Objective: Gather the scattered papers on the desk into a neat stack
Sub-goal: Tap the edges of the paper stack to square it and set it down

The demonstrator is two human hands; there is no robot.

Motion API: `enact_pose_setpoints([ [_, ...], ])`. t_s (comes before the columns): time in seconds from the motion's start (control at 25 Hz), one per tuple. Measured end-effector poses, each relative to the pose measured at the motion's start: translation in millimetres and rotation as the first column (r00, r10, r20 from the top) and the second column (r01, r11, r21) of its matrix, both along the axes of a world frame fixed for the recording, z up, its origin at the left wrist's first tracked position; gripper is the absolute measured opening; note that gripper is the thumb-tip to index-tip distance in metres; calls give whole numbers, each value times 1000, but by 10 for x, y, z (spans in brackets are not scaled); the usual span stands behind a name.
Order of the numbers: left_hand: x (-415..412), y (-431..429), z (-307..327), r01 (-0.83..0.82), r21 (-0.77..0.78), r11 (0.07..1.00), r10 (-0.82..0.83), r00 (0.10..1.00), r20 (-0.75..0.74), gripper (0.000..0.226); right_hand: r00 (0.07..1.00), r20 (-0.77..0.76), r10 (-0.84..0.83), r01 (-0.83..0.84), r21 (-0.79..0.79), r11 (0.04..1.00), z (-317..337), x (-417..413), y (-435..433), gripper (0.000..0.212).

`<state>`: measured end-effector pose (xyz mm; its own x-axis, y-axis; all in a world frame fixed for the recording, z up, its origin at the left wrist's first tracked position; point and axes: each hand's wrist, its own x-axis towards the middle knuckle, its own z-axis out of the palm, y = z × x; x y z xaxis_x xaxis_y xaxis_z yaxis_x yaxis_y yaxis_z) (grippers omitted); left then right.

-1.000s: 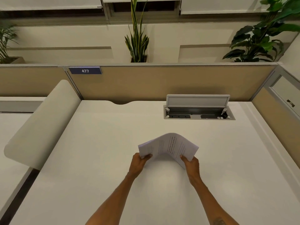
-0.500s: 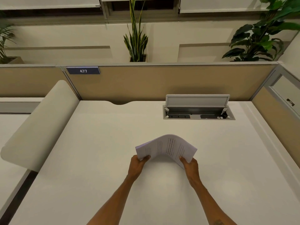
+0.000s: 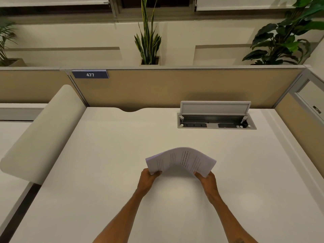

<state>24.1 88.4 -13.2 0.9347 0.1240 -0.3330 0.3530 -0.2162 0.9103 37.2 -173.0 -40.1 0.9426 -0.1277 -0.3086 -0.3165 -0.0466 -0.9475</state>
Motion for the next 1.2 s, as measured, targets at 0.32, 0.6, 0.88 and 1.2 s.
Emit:
enact_pose_setpoints([
  [0.32,34,47,7,17,-5,1000,-17,999,47,35,1000,16,19,-18,-23,1000,44,113,-36,32],
  [0.6,190,92,116,-120,-136,983,123,992,15,29,998,-60,25,-28,-55,998,118,233,-85,34],
  [0.88,497,-22,412,-468,-546,695,497,861,-106,53,987,-159,38,38,452,891,194,181,-70,40],
  [1.2,518,-690,491,-256,-631,732,228,965,-128,42,982,-177,-70,174,690,703,229,48,541,54],
])
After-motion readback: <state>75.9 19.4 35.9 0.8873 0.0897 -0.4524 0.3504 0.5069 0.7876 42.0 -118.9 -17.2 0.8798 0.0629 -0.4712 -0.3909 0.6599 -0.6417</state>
